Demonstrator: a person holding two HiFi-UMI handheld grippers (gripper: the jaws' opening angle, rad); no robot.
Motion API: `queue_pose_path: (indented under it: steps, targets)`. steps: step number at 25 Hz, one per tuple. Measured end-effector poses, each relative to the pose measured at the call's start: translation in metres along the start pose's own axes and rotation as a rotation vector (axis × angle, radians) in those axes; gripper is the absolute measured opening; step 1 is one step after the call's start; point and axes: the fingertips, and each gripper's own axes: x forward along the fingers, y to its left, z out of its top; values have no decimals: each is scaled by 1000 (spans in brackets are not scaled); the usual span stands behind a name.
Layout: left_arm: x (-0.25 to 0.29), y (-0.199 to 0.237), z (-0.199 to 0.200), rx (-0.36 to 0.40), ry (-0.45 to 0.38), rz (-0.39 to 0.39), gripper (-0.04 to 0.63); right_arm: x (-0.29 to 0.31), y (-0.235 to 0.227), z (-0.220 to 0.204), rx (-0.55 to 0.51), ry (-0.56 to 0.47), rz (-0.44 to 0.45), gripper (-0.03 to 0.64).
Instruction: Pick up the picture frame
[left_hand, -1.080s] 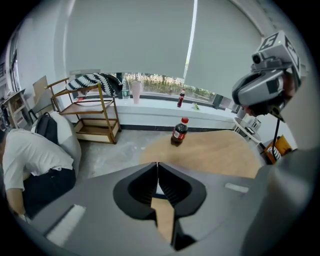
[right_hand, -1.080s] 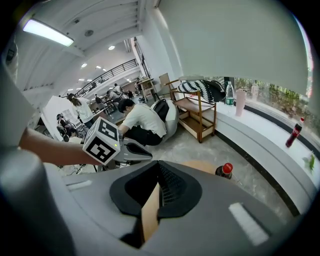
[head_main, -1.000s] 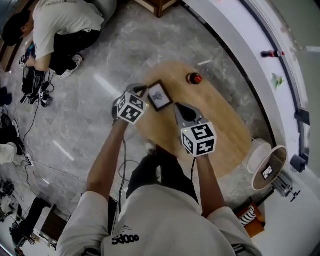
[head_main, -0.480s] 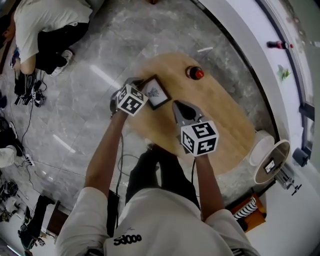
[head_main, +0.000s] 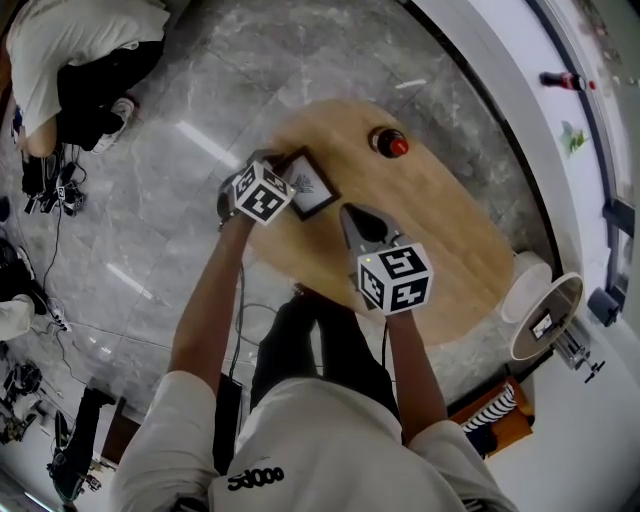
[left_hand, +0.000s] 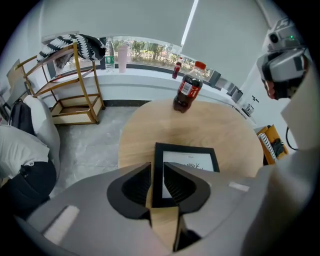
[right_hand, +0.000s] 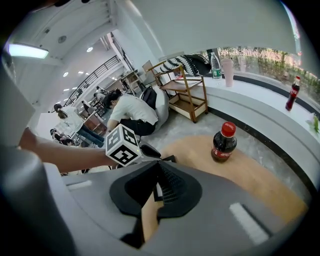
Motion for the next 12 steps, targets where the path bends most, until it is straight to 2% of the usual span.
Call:
queue_pose_path:
  steps: [12]
  targets:
    - [20,-3,-2,87,68,-13,97,3,-12,3,18,-9,-15,3]
